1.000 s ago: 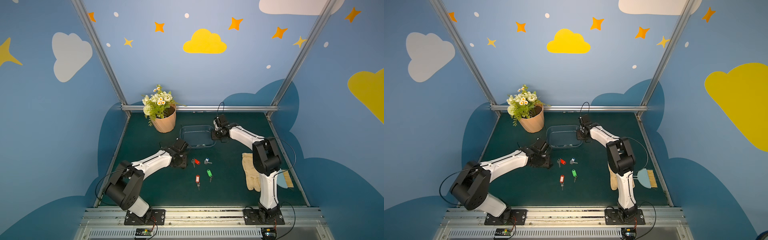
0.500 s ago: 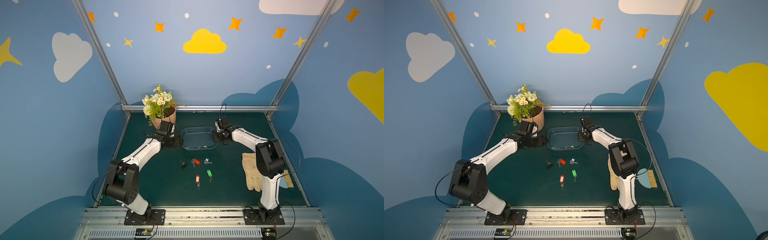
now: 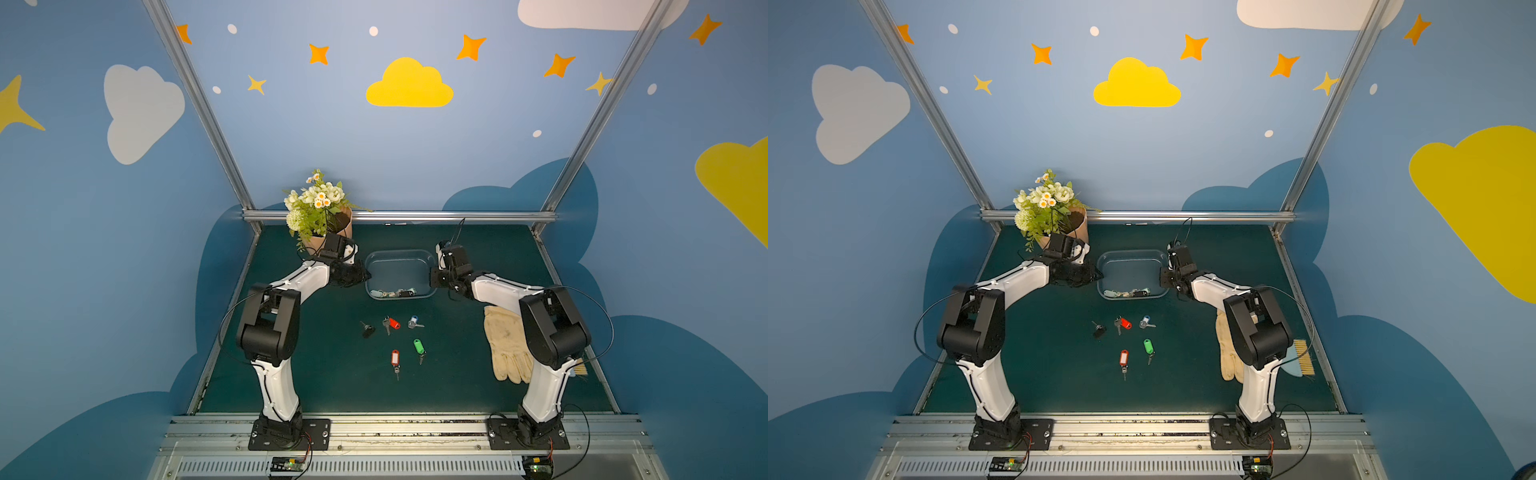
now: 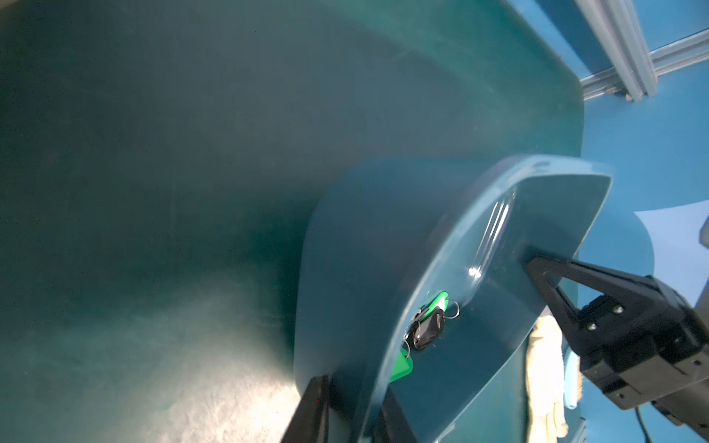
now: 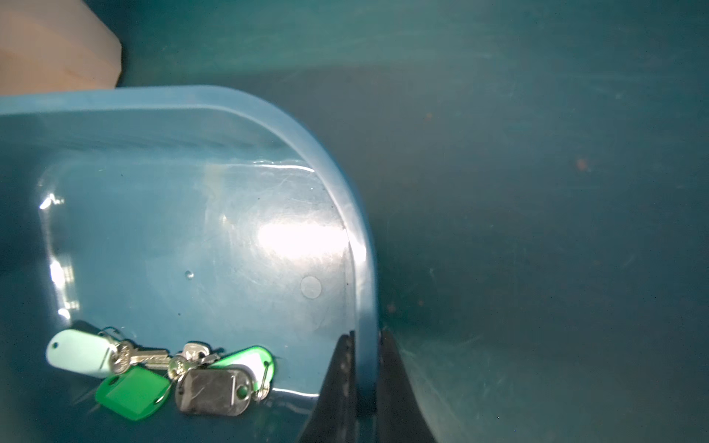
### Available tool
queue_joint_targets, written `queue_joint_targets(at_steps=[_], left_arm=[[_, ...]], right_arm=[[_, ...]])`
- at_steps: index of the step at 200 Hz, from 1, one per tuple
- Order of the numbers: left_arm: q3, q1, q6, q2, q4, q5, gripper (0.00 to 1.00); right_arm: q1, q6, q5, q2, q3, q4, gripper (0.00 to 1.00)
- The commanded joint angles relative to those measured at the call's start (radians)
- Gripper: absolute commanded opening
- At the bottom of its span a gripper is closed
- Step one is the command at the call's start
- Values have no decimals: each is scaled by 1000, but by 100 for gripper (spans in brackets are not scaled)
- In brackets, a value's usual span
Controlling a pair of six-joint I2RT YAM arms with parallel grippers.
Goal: Take the keys out of the storage box
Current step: Adjust the storage box.
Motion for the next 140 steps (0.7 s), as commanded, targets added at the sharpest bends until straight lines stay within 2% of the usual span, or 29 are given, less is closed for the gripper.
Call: queue_joint_targets(at_steps=[1,17,50,65,75,102,122,140], left_arm=[[42,-15,22,9,-3,50,3],[57,-15,38,8,-9,23,2],[19,-11,53,-16,61,-51,2],[3,-11,52,-21,95,-72,2],[-8,-11,49,-23,119,-74,2],[-27,-11,41,-23,160,-80,2],[-29,-13,45,-22,159,-88,2],[-30,-15,54,-31,150,-106,2]], right_arm=[[17,63,-24,21,4,192,0],[11,58,-38,30,9,216,1],[-17,72,-67,-19,24,99,23],[-39,98,-103,-55,61,-45,33],[-52,44,-147,-72,100,-152,39],[-66,-21,-184,-115,144,-337,43],[-66,-45,-172,-151,114,-372,49],[-87,-47,-193,-173,99,-407,48]])
